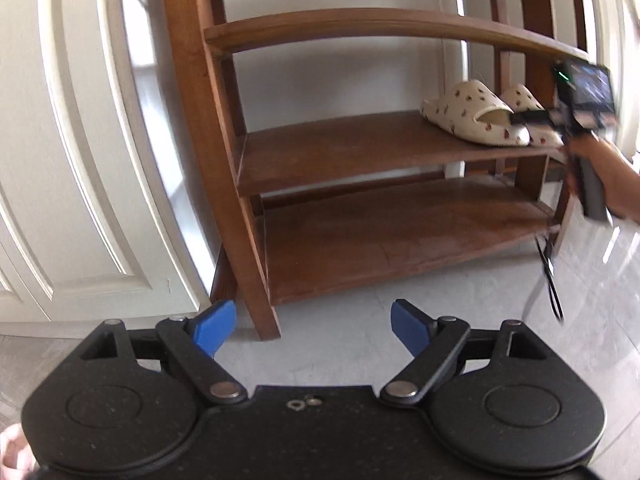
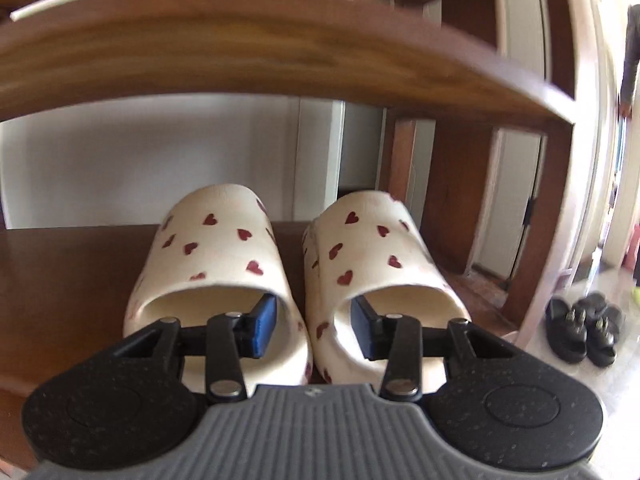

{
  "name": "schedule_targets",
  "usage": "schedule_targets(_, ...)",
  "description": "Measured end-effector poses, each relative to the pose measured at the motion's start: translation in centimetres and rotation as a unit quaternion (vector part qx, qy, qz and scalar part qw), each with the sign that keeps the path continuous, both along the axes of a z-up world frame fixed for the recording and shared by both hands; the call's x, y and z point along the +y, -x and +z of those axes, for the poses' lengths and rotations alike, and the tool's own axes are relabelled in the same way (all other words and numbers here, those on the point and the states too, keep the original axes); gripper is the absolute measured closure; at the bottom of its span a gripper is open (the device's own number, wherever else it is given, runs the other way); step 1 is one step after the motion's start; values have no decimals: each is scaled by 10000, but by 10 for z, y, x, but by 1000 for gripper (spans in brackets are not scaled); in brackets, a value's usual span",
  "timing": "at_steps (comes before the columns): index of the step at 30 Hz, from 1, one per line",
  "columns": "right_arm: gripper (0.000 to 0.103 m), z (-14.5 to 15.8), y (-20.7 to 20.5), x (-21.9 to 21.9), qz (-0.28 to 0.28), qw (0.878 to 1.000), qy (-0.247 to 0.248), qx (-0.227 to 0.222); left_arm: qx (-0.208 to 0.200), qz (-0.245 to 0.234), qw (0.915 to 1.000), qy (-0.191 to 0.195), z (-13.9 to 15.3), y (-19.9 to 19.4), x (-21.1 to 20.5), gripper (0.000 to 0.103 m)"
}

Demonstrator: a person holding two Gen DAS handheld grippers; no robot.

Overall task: Organize scattered shoes
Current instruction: 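Open the right tool and move it back to the black sneakers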

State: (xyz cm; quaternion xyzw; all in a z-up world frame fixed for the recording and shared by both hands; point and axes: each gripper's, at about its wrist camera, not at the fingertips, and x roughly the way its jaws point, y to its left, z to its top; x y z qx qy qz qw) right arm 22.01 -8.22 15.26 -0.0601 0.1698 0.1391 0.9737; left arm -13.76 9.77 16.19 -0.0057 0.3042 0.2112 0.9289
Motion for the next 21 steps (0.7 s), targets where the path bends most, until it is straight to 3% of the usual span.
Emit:
schedule_targets(9,55,-3,108,-38,457,9984,-311,-152,-230,-86,9996,-104,-8,-25,2,18)
schedule_targets(16,53,-30,213,-36,1377,9866,-117,868,-275,-379,9989,82,-10,-54,8,17)
schedule_targets(21,53,-51,269,-15,2017,9595,68,1965,-196,-758,9966,241,-8,-66,13,17)
